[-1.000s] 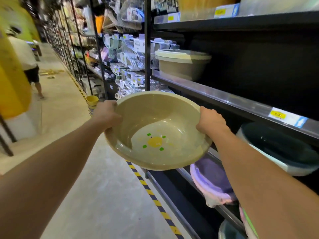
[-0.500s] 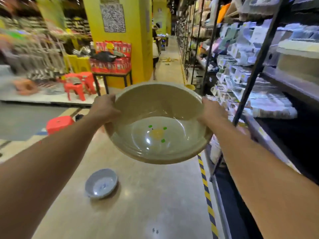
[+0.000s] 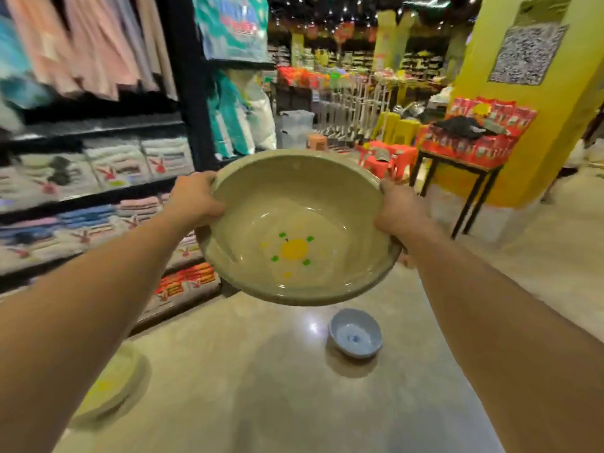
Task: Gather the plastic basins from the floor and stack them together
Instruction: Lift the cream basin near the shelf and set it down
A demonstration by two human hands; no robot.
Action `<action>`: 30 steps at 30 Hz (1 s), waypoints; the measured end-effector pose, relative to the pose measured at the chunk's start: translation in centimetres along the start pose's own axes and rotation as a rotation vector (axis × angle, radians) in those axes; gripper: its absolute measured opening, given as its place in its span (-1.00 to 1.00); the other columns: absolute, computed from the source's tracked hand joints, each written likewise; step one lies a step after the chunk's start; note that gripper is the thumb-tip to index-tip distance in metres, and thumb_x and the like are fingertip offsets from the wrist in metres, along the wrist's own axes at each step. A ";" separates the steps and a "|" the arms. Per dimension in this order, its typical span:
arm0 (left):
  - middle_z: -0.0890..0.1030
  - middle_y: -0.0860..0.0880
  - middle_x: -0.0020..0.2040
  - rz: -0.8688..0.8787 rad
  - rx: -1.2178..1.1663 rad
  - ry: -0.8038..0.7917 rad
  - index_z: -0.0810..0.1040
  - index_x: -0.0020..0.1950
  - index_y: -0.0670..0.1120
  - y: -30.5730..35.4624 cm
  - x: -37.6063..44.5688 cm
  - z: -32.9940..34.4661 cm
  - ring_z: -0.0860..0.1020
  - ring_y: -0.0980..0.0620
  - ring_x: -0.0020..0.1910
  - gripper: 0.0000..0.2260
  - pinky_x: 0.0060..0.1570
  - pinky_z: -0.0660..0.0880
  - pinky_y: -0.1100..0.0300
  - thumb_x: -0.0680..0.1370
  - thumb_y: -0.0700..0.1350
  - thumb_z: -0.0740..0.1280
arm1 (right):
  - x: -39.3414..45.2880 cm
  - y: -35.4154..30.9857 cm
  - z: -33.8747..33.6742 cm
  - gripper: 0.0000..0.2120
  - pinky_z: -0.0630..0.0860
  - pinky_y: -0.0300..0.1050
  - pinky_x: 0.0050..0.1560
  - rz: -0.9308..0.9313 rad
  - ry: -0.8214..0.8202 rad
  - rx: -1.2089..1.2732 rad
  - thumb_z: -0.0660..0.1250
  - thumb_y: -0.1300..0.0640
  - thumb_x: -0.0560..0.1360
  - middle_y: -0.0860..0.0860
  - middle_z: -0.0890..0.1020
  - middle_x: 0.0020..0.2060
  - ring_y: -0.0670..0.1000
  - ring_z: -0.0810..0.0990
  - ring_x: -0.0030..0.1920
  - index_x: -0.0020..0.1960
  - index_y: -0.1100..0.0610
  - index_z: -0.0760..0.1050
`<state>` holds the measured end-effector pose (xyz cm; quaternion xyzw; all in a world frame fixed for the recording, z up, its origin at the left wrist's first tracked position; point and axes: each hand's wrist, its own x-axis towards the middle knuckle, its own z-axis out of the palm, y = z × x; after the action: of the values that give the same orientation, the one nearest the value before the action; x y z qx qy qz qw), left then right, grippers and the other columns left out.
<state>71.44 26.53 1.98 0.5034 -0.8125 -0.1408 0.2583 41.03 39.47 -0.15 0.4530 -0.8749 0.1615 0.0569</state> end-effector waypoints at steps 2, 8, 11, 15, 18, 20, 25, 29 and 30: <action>0.64 -0.22 -0.05 -0.091 0.006 0.061 0.60 0.28 -0.10 -5.2 -0.6 -2.7 0.59 -0.21 -0.06 -0.52 0.03 0.57 -0.06 0.35 -0.28 0.37 | 0.8 -6.1 1.9 -0.65 0.44 -0.04 -0.13 -0.094 -0.018 0.020 0.34 0.23 0.41 0.14 0.55 -0.03 0.23 0.58 0.07 0.18 0.11 0.42; 0.54 -0.07 -0.23 -0.339 0.050 0.189 0.59 0.09 -0.09 -18.4 -3.6 -9.2 0.50 -0.04 -0.28 -0.68 -0.36 0.45 0.18 0.38 -0.34 0.35 | 1.4 -22.2 7.1 -0.61 0.37 -0.04 -0.16 -0.330 -0.110 0.073 0.34 0.25 0.44 0.14 0.55 0.01 0.21 0.55 0.03 0.25 0.11 0.42; 0.45 0.01 -0.29 -0.447 0.091 0.270 0.59 0.10 -0.08 -23.8 -4.8 -11.6 0.42 0.03 -0.31 -0.68 -0.39 0.36 0.22 0.38 -0.33 0.37 | 1.3 -29.0 9.5 -0.65 0.38 -0.03 -0.12 -0.454 -0.130 0.092 0.33 0.24 0.46 0.19 0.55 0.07 0.25 0.54 0.12 0.23 0.15 0.39; 0.52 -0.02 -0.23 -0.553 0.108 0.284 0.58 0.13 -0.07 -29.9 -6.2 -14.2 0.51 -0.05 -0.20 -0.64 -0.33 0.41 0.14 0.37 -0.31 0.39 | 1.2 -37.0 12.5 -0.67 0.44 0.06 -0.09 -0.591 -0.156 0.087 0.32 0.23 0.45 0.21 0.56 0.07 0.28 0.55 0.10 0.20 0.15 0.37; 0.61 -0.09 -0.12 -0.616 0.100 0.310 0.60 0.13 -0.08 -34.0 -6.6 -15.3 0.54 -0.09 -0.13 -0.62 -0.25 0.44 0.12 0.35 -0.31 0.37 | 1.6 -42.1 15.1 -0.64 0.43 0.07 -0.08 -0.644 -0.188 0.103 0.32 0.23 0.46 0.21 0.55 0.10 0.30 0.55 0.09 0.24 0.13 0.38; 0.61 -0.10 -0.12 -0.645 0.111 0.322 0.62 0.17 -0.06 -36.4 -6.2 -15.6 0.53 -0.09 -0.14 -0.58 -0.19 0.44 0.11 0.34 -0.32 0.38 | 2.3 -45.2 17.1 -0.58 0.41 0.05 -0.10 -0.671 -0.210 0.109 0.32 0.24 0.46 0.22 0.54 0.12 0.30 0.55 0.09 0.29 0.12 0.37; 0.66 -0.17 -0.01 -0.766 0.146 0.365 0.61 0.26 -0.07 -41.8 -3.3 -15.9 0.59 -0.17 -0.02 -0.52 -0.03 0.60 -0.03 0.35 -0.32 0.37 | 5.7 -52.5 21.7 -0.63 0.39 0.05 -0.16 -0.788 -0.234 0.144 0.33 0.28 0.44 0.15 0.57 0.01 0.24 0.55 0.05 0.22 0.13 0.38; 0.65 -0.19 0.01 -0.817 0.123 0.385 0.57 0.30 -0.12 -46.1 -0.2 -15.5 0.57 -0.17 -0.10 -0.50 -0.15 0.58 0.01 0.36 -0.36 0.36 | 9.2 -58.5 25.1 -0.68 0.47 0.07 -0.18 -0.863 -0.271 0.178 0.33 0.28 0.43 0.12 0.57 -0.04 0.18 0.53 -0.03 0.15 0.13 0.38; 0.65 -0.18 -0.01 -0.835 0.114 0.383 0.56 0.31 -0.10 -47.0 0.6 -15.3 0.57 -0.18 -0.12 -0.49 -0.20 0.54 0.04 0.36 -0.36 0.36 | 10.0 -59.8 26.1 -0.67 0.48 0.07 -0.18 -0.873 -0.279 0.184 0.34 0.28 0.43 0.12 0.57 -0.03 0.16 0.53 -0.06 0.16 0.12 0.38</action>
<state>114.84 5.16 -8.22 0.8177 -0.4844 -0.0921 0.2969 84.94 -9.11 -8.45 0.7994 -0.5837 0.1369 -0.0391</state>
